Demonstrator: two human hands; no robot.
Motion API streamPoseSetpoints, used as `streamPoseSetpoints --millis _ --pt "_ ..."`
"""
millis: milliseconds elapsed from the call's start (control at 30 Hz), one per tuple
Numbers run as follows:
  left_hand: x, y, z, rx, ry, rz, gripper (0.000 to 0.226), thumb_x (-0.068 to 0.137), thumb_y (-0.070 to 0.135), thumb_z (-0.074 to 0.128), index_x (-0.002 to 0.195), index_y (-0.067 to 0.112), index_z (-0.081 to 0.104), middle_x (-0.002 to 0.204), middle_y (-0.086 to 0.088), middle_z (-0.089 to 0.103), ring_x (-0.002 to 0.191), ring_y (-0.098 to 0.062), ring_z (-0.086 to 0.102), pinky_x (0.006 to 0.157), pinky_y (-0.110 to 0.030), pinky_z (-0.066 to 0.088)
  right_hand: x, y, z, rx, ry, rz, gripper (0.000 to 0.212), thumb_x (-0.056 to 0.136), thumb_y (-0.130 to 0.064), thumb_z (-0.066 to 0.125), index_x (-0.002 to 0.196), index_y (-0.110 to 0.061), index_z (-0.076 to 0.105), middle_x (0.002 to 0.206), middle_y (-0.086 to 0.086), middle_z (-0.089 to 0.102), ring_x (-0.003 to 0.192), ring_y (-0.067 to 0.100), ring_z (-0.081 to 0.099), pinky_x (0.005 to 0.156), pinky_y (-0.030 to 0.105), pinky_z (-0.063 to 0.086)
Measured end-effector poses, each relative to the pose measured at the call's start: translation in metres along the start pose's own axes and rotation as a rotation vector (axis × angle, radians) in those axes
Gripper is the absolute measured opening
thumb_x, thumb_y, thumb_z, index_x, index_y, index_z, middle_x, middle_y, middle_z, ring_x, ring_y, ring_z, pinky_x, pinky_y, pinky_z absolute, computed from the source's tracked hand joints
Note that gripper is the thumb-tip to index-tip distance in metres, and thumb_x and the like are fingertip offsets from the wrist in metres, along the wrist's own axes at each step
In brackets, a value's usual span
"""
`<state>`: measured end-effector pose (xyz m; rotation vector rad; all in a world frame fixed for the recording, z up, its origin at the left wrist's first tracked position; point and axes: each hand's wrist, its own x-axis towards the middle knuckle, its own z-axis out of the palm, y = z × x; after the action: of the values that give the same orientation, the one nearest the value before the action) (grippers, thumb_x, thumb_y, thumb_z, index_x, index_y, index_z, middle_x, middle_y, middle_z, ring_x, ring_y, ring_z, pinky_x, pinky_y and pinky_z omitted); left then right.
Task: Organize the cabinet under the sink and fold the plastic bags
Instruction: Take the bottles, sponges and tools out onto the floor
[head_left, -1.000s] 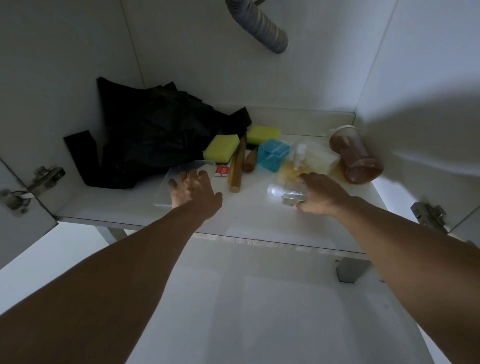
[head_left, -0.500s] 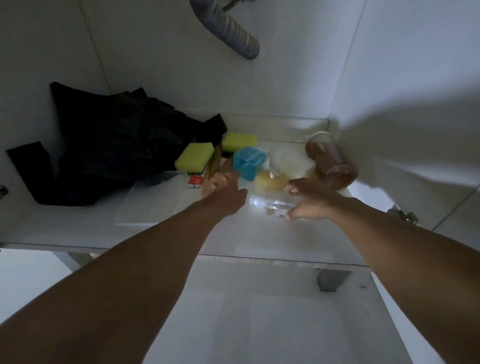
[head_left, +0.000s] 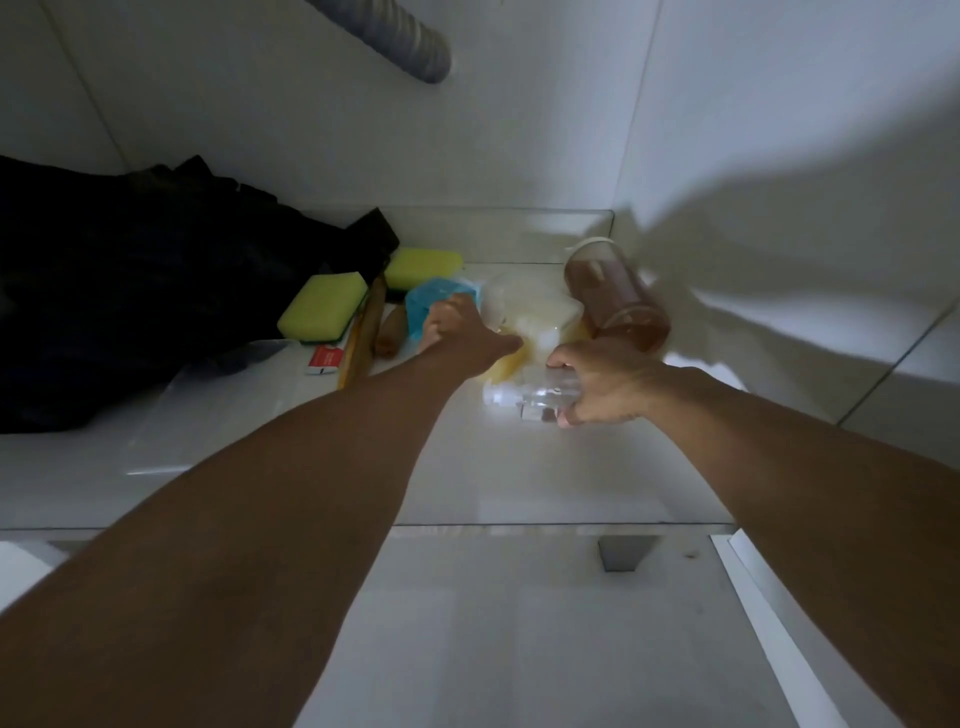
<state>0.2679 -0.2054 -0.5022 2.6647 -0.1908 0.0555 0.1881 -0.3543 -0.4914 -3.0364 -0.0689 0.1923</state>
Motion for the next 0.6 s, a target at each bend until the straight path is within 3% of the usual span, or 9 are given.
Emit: streamPoseSetpoints --millis 100,233,400,467,533,600 --pt "-0.002 -0.002 -0.001 -0.012 0.012 -0.016 0.09 0.077 0.055 0.07 0.142 0.006 0.033 0.141 -0.014 0.038 0.131 -0.027 0.039 0.1 -0.029 0.037 -0.005 0.002 0.001 0.022 -0.008 0.018 0.066 0.076 -0.036 0.079 0.133 -0.021 0.051 0.124 0.0 0.058 0.112 0.021 0.056 0.081 0.022 0.041" --pt "-0.013 -0.013 -0.008 -0.025 0.045 -0.038 0.084 0.075 0.054 0.072 0.137 0.007 0.041 0.132 -0.011 0.045 0.123 -0.025 0.045 0.08 -0.025 0.035 -0.012 0.002 0.003 0.063 -0.035 0.043 0.058 0.075 -0.031 0.081 0.124 -0.018 0.054 0.117 -0.001 0.058 0.108 0.021 0.057 0.084 0.024 0.047" --pt "-0.038 -0.032 -0.029 -0.013 0.096 -0.054 0.08 0.066 0.061 0.075 0.122 0.008 0.053 0.118 -0.01 0.054 0.107 -0.023 0.054 0.071 -0.026 0.038 -0.034 -0.003 -0.004 0.127 -0.047 0.068 0.068 0.074 -0.026 0.081 0.133 -0.018 0.048 0.115 0.0 0.049 0.106 0.02 0.054 0.081 0.024 0.045" --pt "-0.055 -0.037 -0.037 -0.026 0.103 -0.06 0.082 0.065 0.062 0.076 0.123 0.008 0.053 0.118 -0.009 0.054 0.104 -0.021 0.053 0.072 -0.026 0.039 -0.044 -0.006 -0.001 0.169 -0.023 0.077 0.058 0.07 -0.026 0.085 0.118 -0.019 0.052 0.108 -0.003 0.047 0.1 0.018 0.053 0.077 0.021 0.043" --pt "-0.076 -0.04 -0.047 -0.052 0.108 -0.064 0.084 0.063 0.062 0.076 0.126 0.012 0.052 0.115 -0.005 0.055 0.095 -0.016 0.049 0.07 -0.027 0.038 -0.057 -0.009 0.003 0.214 0.034 0.077 0.051 0.062 -0.038 0.087 0.093 -0.02 0.051 0.092 -0.007 0.045 0.086 0.016 0.051 0.073 0.021 0.044" --pt "-0.1 -0.042 -0.055 -0.061 0.109 -0.054 0.082 0.064 0.06 0.077 0.128 0.015 0.053 0.112 -0.002 0.055 0.094 -0.013 0.046 0.072 -0.026 0.039 -0.075 -0.012 0.006 0.267 0.07 0.083 0.056 0.061 -0.05 0.084 0.092 -0.018 0.051 0.088 -0.008 0.047 0.079 0.014 0.052 0.073 0.023 0.045"
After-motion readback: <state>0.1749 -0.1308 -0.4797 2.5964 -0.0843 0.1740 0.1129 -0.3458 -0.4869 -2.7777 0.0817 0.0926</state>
